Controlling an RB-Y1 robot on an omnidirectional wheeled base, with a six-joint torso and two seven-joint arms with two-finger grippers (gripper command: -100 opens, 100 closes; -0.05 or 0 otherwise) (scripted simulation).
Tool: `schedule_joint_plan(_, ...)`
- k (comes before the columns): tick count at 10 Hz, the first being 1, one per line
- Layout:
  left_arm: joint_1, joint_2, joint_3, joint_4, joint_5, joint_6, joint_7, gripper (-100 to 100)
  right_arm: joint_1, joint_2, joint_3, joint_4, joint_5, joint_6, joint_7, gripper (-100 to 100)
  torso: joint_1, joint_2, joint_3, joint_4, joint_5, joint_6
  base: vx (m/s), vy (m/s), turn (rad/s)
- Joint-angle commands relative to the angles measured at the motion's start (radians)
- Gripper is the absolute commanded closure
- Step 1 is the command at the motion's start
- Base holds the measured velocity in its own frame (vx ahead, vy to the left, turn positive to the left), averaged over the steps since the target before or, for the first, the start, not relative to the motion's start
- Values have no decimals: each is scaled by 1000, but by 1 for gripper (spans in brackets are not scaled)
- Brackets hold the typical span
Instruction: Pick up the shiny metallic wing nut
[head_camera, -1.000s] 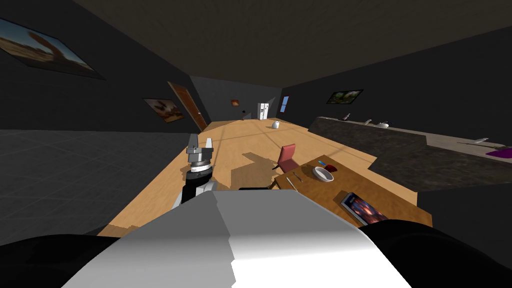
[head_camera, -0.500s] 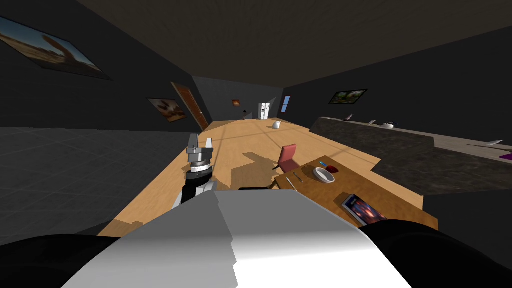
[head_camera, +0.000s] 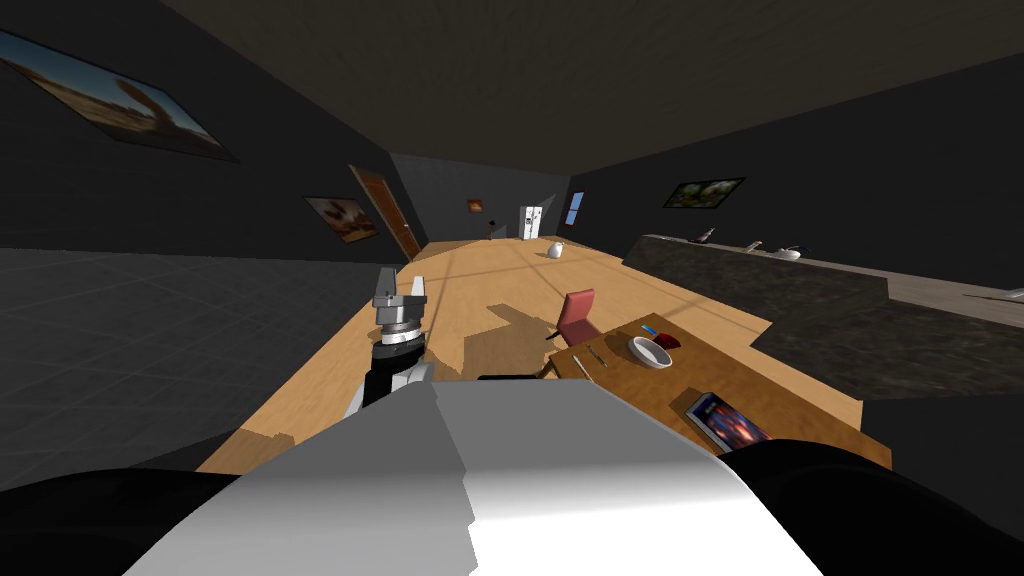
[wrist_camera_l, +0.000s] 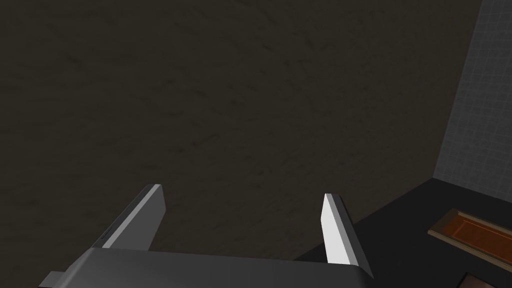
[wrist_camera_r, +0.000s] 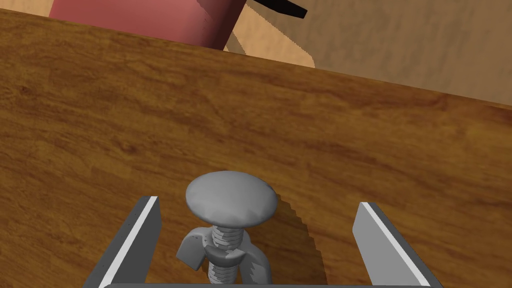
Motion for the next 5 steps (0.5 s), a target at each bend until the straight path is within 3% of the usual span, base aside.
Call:
schedule_joint_plan(1, 0, 0, 0, 0, 0, 0, 0, 0, 1, 2, 2, -2, 50, 5, -50, -100, 0, 0, 0, 0, 0, 0, 0, 0, 0)
schedule_joint_plan(2, 0, 0, 0, 0, 0, 0, 0, 0, 1, 2, 2, -2, 53, 5, -74, -100, 1, -1, 0, 0, 0, 0, 0, 0, 0)
schedule_joint_plan(3, 0, 0, 0, 0, 0, 0, 0, 0, 1, 2, 1, -2, 47, 5, -56, -100, 1, -1, -1, 0, 0, 0, 0, 0, 0)
schedule_joint_plan(4, 0, 0, 0, 0, 0, 0, 0, 0, 1, 2, 1, -2, 49, 5, -62, 100, 1, -1, -1, 0, 0, 0, 0, 0, 0)
schedule_joint_plan(5, 0, 0, 0, 0, 0, 0, 0, 0, 0, 0, -1, -1, 48, 6, -61, 100, 1, -1, -1, 0, -1, 1, -5, -7, 23)
